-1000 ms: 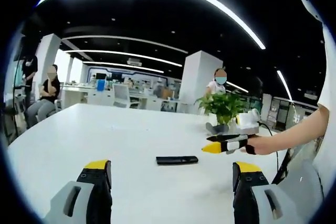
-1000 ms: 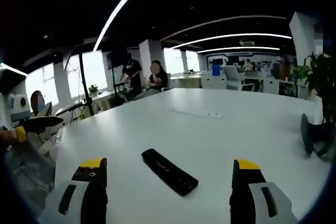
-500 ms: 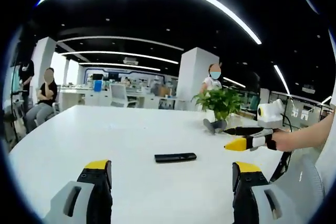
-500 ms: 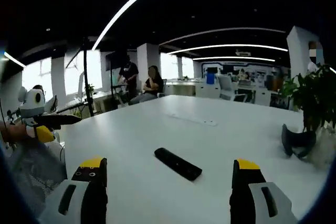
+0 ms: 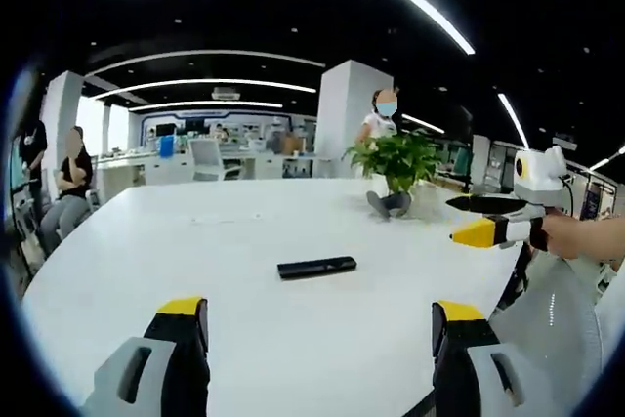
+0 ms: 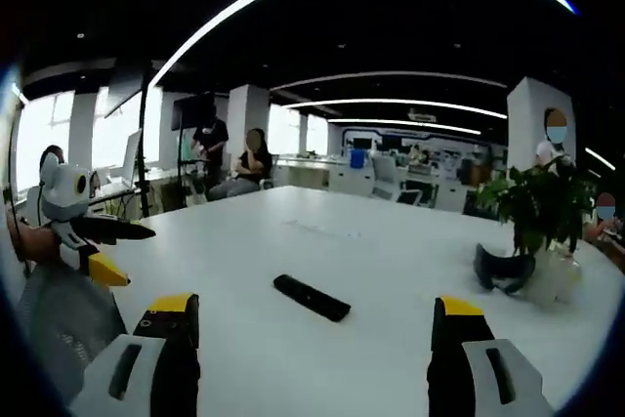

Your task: Press the specified remote control buttons in sequence, fully releasing each button before pressing the next.

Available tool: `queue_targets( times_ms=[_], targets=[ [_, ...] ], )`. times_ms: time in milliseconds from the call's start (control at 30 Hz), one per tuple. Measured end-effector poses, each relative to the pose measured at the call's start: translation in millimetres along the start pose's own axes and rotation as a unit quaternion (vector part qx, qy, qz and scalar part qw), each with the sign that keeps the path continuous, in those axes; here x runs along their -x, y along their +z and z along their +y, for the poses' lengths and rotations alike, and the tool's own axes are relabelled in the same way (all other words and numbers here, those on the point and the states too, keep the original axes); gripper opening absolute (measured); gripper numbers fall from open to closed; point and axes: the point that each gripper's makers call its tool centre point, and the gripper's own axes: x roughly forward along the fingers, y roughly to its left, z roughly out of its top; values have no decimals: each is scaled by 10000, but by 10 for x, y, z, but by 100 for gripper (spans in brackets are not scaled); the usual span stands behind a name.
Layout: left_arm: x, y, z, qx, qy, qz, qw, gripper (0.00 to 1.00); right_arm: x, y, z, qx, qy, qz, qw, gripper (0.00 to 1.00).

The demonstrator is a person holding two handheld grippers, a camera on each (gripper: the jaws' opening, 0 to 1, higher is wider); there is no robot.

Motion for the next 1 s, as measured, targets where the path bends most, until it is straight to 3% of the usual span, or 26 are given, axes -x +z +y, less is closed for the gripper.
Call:
queue_targets(
  times_ms=[200,300,400,567,767,1000],
  targets=[
    [32,46,48,-100,108,-120,9998,100,88,-207,-7,218,-190,312,9991,99],
    [36,49,23,-194,94,-134,9997,100,74,-171,-41,264,-229,249,9991,94],
    [38,66,58,-217,192,-172,9994,100,105,-142,-93,-58,-276,108,9995,92],
    [57,84,115,-164,348,-230,9990,99,135,-241,-139,-250,-326,313,9987,88],
    [93,101,204,-269,644,-281,9972,99,139,-209,-48,-122,-194,252,9994,86],
    [84,114,198,-246,626,-336,9972,100,170,-144,2,-93,-86,83,9999,84]
  ],
)
